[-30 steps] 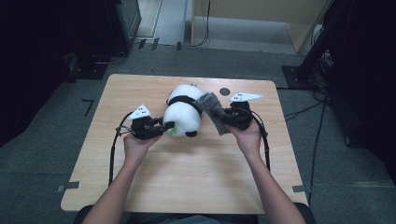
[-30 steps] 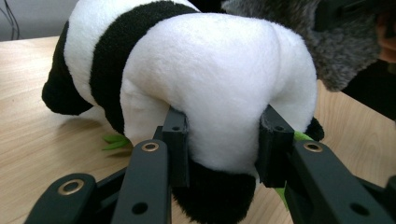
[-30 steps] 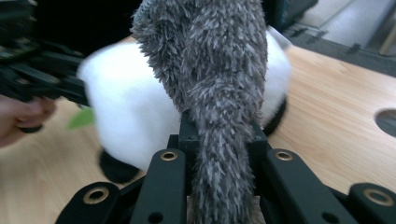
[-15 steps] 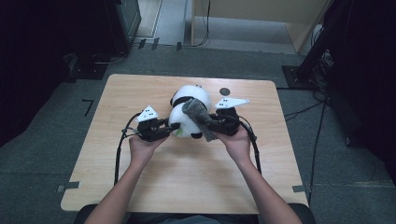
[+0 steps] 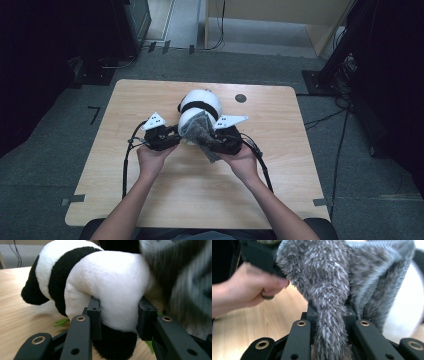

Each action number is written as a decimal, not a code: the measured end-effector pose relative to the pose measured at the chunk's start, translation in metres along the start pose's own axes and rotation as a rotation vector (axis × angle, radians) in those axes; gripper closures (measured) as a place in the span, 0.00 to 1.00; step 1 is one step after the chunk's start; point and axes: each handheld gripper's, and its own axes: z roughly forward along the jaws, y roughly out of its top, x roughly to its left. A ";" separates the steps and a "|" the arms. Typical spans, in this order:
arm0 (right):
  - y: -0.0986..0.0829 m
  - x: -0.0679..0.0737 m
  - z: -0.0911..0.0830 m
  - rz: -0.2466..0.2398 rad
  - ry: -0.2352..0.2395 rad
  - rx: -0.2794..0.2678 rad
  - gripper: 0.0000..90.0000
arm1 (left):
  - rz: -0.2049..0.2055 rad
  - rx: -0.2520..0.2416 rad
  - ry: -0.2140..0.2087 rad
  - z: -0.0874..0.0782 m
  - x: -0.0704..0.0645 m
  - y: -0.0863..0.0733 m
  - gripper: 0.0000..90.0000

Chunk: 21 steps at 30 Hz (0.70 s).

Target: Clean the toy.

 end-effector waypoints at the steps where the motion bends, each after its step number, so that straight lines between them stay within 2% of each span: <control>1: -0.001 0.001 0.003 -0.006 0.003 0.010 0.84 | 0.001 -0.006 0.004 -0.001 0.000 0.000 0.70; 3: -0.004 0.005 0.009 -0.026 -0.002 0.033 0.85 | 0.001 -0.010 0.008 -0.002 0.000 0.001 0.70; 6: -0.008 0.004 0.015 -0.031 0.006 0.050 0.85 | -0.010 -0.019 0.005 -0.004 0.001 0.001 0.70; 11: -0.015 0.002 0.021 -0.042 0.007 0.047 0.85 | -0.024 -0.033 -0.007 -0.005 0.003 0.002 0.70; 13: -0.019 0.000 0.023 -0.067 0.000 0.049 0.85 | -0.030 -0.039 -0.006 -0.006 0.004 0.002 0.70; 16: -0.025 -0.003 0.028 -0.065 -0.003 0.066 0.86 | -0.031 -0.047 -0.012 -0.007 0.004 0.002 0.70; 21: -0.029 -0.011 0.029 -0.059 0.000 0.056 0.86 | -0.034 -0.057 -0.011 -0.007 0.004 0.002 0.70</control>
